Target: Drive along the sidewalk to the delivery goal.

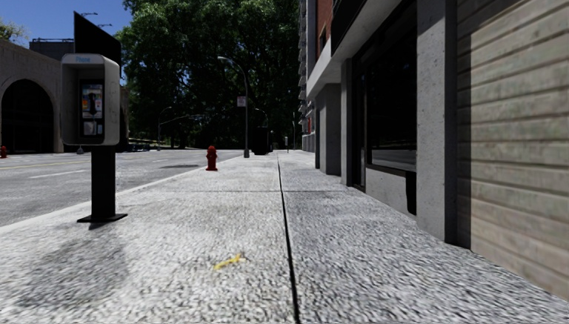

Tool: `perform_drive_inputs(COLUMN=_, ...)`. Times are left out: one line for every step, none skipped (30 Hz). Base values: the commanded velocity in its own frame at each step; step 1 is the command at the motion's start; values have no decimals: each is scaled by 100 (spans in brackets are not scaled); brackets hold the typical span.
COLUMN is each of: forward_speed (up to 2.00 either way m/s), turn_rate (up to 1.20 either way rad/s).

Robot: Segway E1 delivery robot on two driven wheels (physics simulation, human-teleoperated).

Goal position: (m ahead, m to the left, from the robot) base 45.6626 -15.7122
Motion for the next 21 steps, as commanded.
perform_drive_inputs(forward_speed=194, turn_rate=0)
perform_drive_inputs(forward_speed=195, turn_rate=0)
perform_drive_inputs(forward_speed=195, turn_rate=0)
perform_drive_inputs(forward_speed=195, turn_rate=0)
perform_drive_inputs(forward_speed=195, turn_rate=0)
perform_drive_inputs(forward_speed=196, turn_rate=0)
perform_drive_inputs(forward_speed=197, turn_rate=0)
perform_drive_inputs(forward_speed=197, turn_rate=0)
perform_drive_inputs(forward_speed=198, turn_rate=0)
perform_drive_inputs(forward_speed=198, turn_rate=0)
perform_drive_inputs(forward_speed=198, turn_rate=0)
perform_drive_inputs(forward_speed=199, turn_rate=0)
perform_drive_inputs(forward_speed=199, turn_rate=0)
perform_drive_inputs(forward_speed=199, turn_rate=0)
perform_drive_inputs(forward_speed=199, turn_rate=0)
perform_drive_inputs(forward_speed=200, turn_rate=0)
perform_drive_inputs(forward_speed=200, turn_rate=0)
perform_drive_inputs(forward_speed=200, turn_rate=0)
perform_drive_inputs(forward_speed=200, turn_rate=0)
perform_drive_inputs(forward_speed=200, turn_rate=0)
perform_drive_inputs(forward_speed=200, turn_rate=0)
